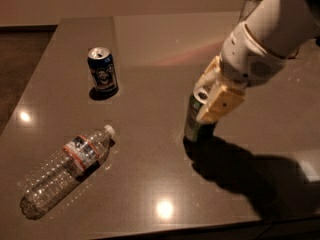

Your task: Move green can near pepsi can

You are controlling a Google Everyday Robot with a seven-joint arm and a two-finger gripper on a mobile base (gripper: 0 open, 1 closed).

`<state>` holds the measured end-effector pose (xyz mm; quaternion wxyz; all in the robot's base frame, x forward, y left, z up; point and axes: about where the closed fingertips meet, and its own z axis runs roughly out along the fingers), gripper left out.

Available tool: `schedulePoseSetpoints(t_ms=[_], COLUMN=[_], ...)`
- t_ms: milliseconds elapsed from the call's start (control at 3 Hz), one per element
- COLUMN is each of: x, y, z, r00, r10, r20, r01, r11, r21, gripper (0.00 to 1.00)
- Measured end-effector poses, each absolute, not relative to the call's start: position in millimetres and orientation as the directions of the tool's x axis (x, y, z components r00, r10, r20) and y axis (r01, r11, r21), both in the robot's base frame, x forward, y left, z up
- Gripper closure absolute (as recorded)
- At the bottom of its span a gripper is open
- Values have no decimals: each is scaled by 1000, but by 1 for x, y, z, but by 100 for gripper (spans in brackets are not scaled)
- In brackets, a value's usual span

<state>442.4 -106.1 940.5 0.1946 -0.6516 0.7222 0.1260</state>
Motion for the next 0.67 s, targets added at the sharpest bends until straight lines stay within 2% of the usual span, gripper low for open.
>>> schedulePoseSetpoints(t_ms=[333,667], x=[495,531], y=[-79,-58], z=[971,983], r00=[-66,-71], r10=[-861,-837], r20=[-505,-542], r01=[-986,-984], r11=[133,148], r21=[-99,-101], gripper=[100,100])
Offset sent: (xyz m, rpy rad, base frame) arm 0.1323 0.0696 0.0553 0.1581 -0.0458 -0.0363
